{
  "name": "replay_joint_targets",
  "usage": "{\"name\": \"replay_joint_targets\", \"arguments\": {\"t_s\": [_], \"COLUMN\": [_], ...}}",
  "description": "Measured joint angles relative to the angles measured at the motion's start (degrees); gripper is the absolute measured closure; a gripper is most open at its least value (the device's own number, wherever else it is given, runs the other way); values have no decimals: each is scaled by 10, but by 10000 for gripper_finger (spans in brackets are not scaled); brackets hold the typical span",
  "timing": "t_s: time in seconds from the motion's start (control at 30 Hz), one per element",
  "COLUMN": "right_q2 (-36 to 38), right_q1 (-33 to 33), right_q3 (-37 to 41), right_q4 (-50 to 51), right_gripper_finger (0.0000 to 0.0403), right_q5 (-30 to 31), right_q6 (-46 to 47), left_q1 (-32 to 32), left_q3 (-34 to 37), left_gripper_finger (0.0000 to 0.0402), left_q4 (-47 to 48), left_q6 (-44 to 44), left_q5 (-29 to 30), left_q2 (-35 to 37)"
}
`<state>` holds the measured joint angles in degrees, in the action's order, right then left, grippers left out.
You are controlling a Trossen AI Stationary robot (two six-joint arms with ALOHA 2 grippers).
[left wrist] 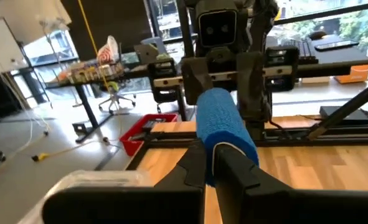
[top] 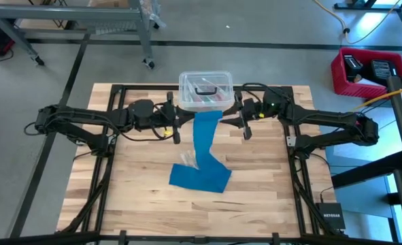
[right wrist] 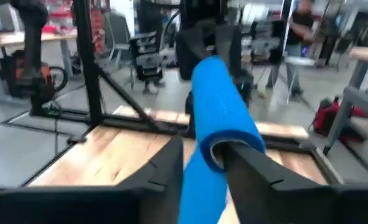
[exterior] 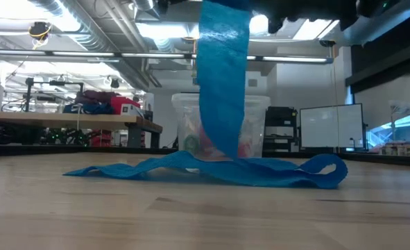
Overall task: Roll bandage
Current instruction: Roll the blue bandage
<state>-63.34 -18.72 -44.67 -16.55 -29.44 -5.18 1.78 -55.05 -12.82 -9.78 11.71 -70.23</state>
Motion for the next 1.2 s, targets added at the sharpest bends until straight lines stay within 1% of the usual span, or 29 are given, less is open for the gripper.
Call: {"name": "replay_joint_targets", "arguments": {"t_s": [0.03,0.1,0.17,0.23,0.3,0.4,0.47,0.5,0.63,0.73,0.93,1.0,1.1,1.2], "right_q2": [15,43,65,75,79,78,73,67,35,8,-62,-79,-98,-109], "right_q1": [0,-2,-1,-1,-1,-1,-1,-1,0,1,16,17,23,23], "right_q3": [-12,-46,-83,-112,-123,-113,-89,-74,-2,25,30,29,30,29], "right_q4": [47,150,257,339,386,395,373,344,192,98,9,-3,-16,-41], "right_gripper_finger": [272,246,222,202,188,178,177,178,186,192,198,198,199,209], "right_q5": [6,40,93,142,168,169,155,140,44,10,3,-14,-11,-16], "right_q6": [-7,-42,-77,-98,-100,-98,-95,-85,-25,4,6,7,6,9], "left_q1": [0,-1,-1,-1,-1,0,0,0,0,-1,-3,-3,-2,-2], "left_q3": [0,0,0,0,0,0,0,0,0,0,0,0,0,0], "left_gripper_finger": [397,398,398,399,399,400,400,400,400,400,400,400,400,400], "left_q4": [3,1,2,2,-5,-36,-53,-60,-81,-92,-106,-107,-110,-108], "left_q6": [-8,-22,-33,-51,-70,-91,-114,-119,-128,-127,-128,-131,-134,-145], "left_q5": [-1,-2,-2,-2,-1,-1,-1,-1,0,0,0,0,0,1], "left_q2": [8,26,44,59,68,73,74,74,74,77,80,83,84,83]}}
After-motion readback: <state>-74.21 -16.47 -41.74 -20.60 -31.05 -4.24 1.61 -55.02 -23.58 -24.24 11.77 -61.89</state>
